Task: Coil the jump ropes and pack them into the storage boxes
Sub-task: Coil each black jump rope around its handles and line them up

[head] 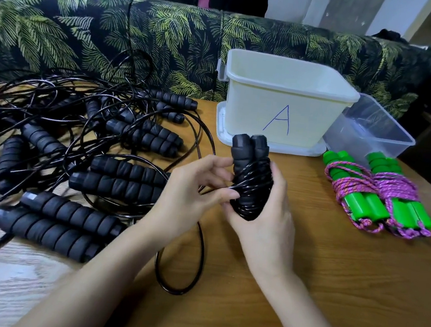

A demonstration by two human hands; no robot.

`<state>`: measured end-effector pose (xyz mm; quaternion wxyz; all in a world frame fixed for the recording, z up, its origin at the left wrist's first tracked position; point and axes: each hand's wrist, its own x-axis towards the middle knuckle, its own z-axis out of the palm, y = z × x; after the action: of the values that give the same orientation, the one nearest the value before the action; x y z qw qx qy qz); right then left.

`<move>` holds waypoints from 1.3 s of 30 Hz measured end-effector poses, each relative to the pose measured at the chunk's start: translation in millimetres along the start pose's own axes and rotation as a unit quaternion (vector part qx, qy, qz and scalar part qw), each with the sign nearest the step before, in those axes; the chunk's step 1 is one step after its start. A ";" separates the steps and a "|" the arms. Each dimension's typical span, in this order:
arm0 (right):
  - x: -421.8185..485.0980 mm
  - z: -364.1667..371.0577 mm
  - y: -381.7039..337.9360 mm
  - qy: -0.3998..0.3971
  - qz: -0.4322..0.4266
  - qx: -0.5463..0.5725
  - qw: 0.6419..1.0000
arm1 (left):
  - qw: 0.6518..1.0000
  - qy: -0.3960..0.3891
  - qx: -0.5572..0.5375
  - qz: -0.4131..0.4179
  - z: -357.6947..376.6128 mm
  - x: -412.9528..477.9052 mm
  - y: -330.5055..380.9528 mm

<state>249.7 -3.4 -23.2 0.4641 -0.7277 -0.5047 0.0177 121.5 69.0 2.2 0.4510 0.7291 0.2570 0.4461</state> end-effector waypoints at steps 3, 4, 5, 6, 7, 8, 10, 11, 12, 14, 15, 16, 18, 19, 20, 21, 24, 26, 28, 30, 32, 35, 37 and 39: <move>5.0 -0.8 -0.3 0.005 -0.002 0.073 0.997 | 0.999 -0.031 0.016 0.027 -9.8 2.9 -2.7; 6.4 -1.3 0.7 0.015 -0.016 0.089 0.996 | 0.998 -0.040 0.028 0.034 -12.1 3.6 -3.1; 7.2 -1.5 1.6 0.018 -0.020 0.109 0.994 | 0.997 -0.048 0.043 0.043 -14.2 4.3 -3.2; 7.2 -2.1 1.6 0.011 -0.011 0.134 0.991 | 0.995 -0.052 0.061 0.054 -16.1 4.9 -3.4; 6.9 -2.8 1.0 0.001 0.004 0.160 0.987 | 0.994 -0.049 0.075 0.065 -17.8 5.2 -3.2; 6.5 -3.9 0.1 -0.011 0.020 0.183 0.983 | 0.993 -0.039 0.085 0.077 -19.5 5.2 -2.1; 5.8 -7.1 -3.1 -0.042 0.045 0.223 0.973 | 0.991 -0.003 0.093 0.094 -21.8 4.9 -0.9; 5.4 -8.6 -4.9 -0.060 0.050 0.245 0.966 | 0.991 0.020 0.094 0.091 -22.4 5.1 -1.3; 4.8 -10.3 -6.8 -0.077 0.050 0.265 0.960 | 0.992 0.045 0.093 0.078 -22.7 5.5 -2.3; 3.4 -12.4 -9.5 -0.098 0.046 0.304 0.946 | 0.995 0.074 0.059 0.025 -21.8 6.4 -3.2; 2.7 -12.6 -10.0 -0.108 0.047 0.325 0.938 | 0.998 0.065 0.015 -0.008 -20.5 6.8 -2.8; 1.8 -12.7 -10.5 -0.120 0.052 0.349 0.928 | 0.998 0.046 -0.036 -0.032 -19.3 6.8 -2.2; 0.8 -12.4 -10.0 -0.145 0.057 0.375 0.914 | 0.992 0.008 -0.113 -0.058 -17.2 5.8 -1.3; 0.8 -12.8 -9.3 -0.151 0.055 0.375 0.913 | 0.990 -0.004 -0.126 -0.059 -16.4 5.7 -0.8; 1.1 -13.4 -8.5 -0.152 0.051 0.371 0.915 | 0.990 -0.008 -0.126 -0.056 -15.7 5.5 0.2; 1.7 -14.0 -8.0 -0.147 0.044 0.366 0.918 | 0.991 -0.005 -0.120 -0.053 -15.1 5.7 1.9; 2.9 -13.9 -8.4 -0.127 0.011 0.332 0.935 | 0.992 0.027 -0.111 -0.047 -12.9 5.8 3.5; 1.1 -12.7 -10.4 -0.122 0.001 0.320 0.940 | 0.992 0.051 -0.108 -0.046 -11.2 4.9 5.8; -0.7 -10.9 -11.4 -0.115 -0.010 0.313 0.943 | 0.992 0.068 -0.094 -0.045 -10.8 4.2 6.2; -0.8 -9.0 -10.3 -0.106 -0.021 0.309 0.945 | 0.992 0.078 -0.086 -0.054 -11.8 3.5 9.0; 0.8 -8.7 -7.7 -0.104 -0.020 0.326 0.940 | 0.992 0.076 -0.084 -0.059 -13.5 3.7 12.0; 3.2 -11.8 -6.6 -0.110 -0.007 0.361 0.926 | 0.993 0.052 -0.082 -0.061 -16.9 4.3 15.5; 4.9 -13.5 -5.9 -0.116 0.003 0.387 0.915 | 0.995 0.038 -0.074 -0.054 -20.8 4.6 15.2; 6.9 -14.9 -5.4 -0.121 0.023 0.419 0.899 | 0.996 0.038 -0.061 -0.050 -25.1 5.2 14.9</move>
<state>256.6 -7.7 -7.9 0.6608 -0.4693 -0.4865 0.3262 101.4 77.0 22.5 0.5063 0.6688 0.2826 0.4653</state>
